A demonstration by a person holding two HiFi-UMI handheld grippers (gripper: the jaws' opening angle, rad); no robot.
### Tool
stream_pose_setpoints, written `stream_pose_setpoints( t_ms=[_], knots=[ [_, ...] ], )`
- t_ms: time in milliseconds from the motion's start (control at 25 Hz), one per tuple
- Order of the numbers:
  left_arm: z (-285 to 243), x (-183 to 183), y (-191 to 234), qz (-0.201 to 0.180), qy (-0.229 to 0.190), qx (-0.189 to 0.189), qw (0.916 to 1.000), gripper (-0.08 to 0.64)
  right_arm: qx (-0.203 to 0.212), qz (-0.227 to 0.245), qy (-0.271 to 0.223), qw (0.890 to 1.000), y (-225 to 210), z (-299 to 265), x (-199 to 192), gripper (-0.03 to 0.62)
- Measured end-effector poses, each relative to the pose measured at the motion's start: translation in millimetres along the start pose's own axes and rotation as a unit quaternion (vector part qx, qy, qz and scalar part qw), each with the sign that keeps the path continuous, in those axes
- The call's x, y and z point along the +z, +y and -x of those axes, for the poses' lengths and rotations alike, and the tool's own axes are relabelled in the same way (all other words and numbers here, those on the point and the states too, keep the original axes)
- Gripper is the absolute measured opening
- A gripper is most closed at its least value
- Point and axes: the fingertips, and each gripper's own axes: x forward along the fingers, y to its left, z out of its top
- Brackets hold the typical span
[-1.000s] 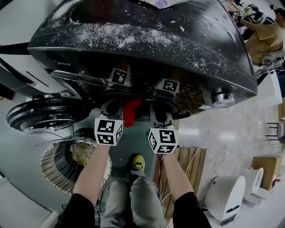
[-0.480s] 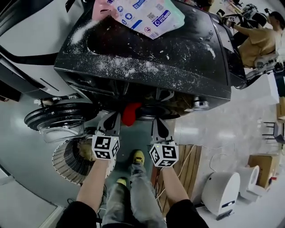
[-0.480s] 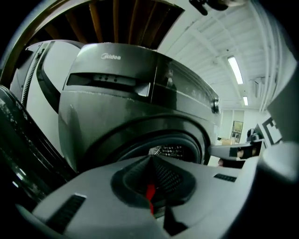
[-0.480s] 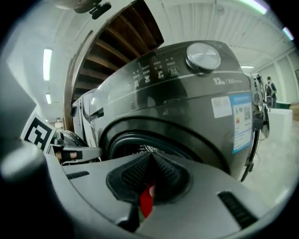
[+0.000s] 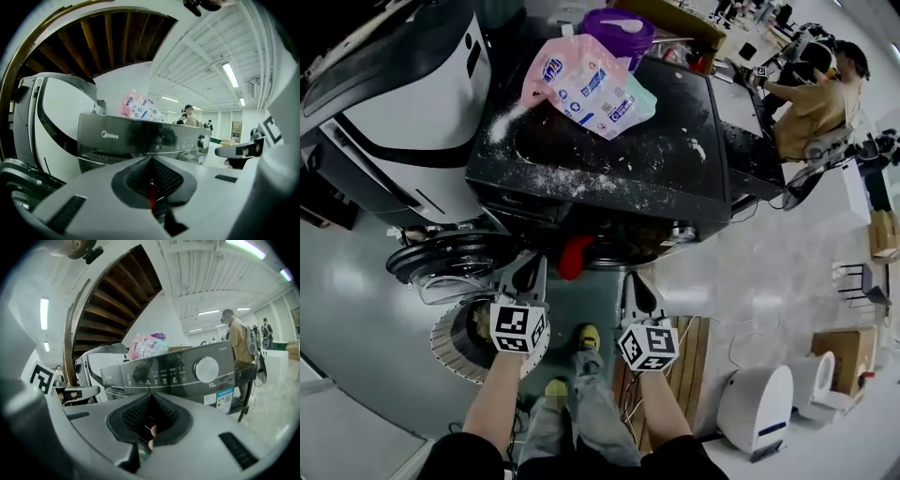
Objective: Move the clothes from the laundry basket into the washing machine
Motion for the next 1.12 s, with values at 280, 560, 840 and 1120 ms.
stream_pose_setpoints(
  t_ms=[280, 560, 840, 1120],
  knots=[
    [58.8, 69.2, -10.1, -0.005, -0.014, 0.003, 0.9999, 0.009, 0.011, 0.01, -0.013, 1.0, 26.6, 47.0, 74.6, 0.003],
    [103.2, 126.1, -3.5, -0.017, -0.026, 0.017, 0.9994, 0.011, 0.006, 0.019, -0.021, 1.0, 36.2, 79.5, 118.8, 0.003],
    [142.0, 150.1, -7.7, -0.032, -0.02, 0.023, 0.999, 0.011, 0.03, 0.043, -0.019, 0.998, 43.3, 110.3, 151.7, 0.003],
    [175.9, 171.7, -7.1, -0.039, -0.023, 0.034, 0.9984, 0.011, 0.029, 0.048, -0.031, 0.998, 44.0, 132.1, 180.7, 0.003]
  ],
)
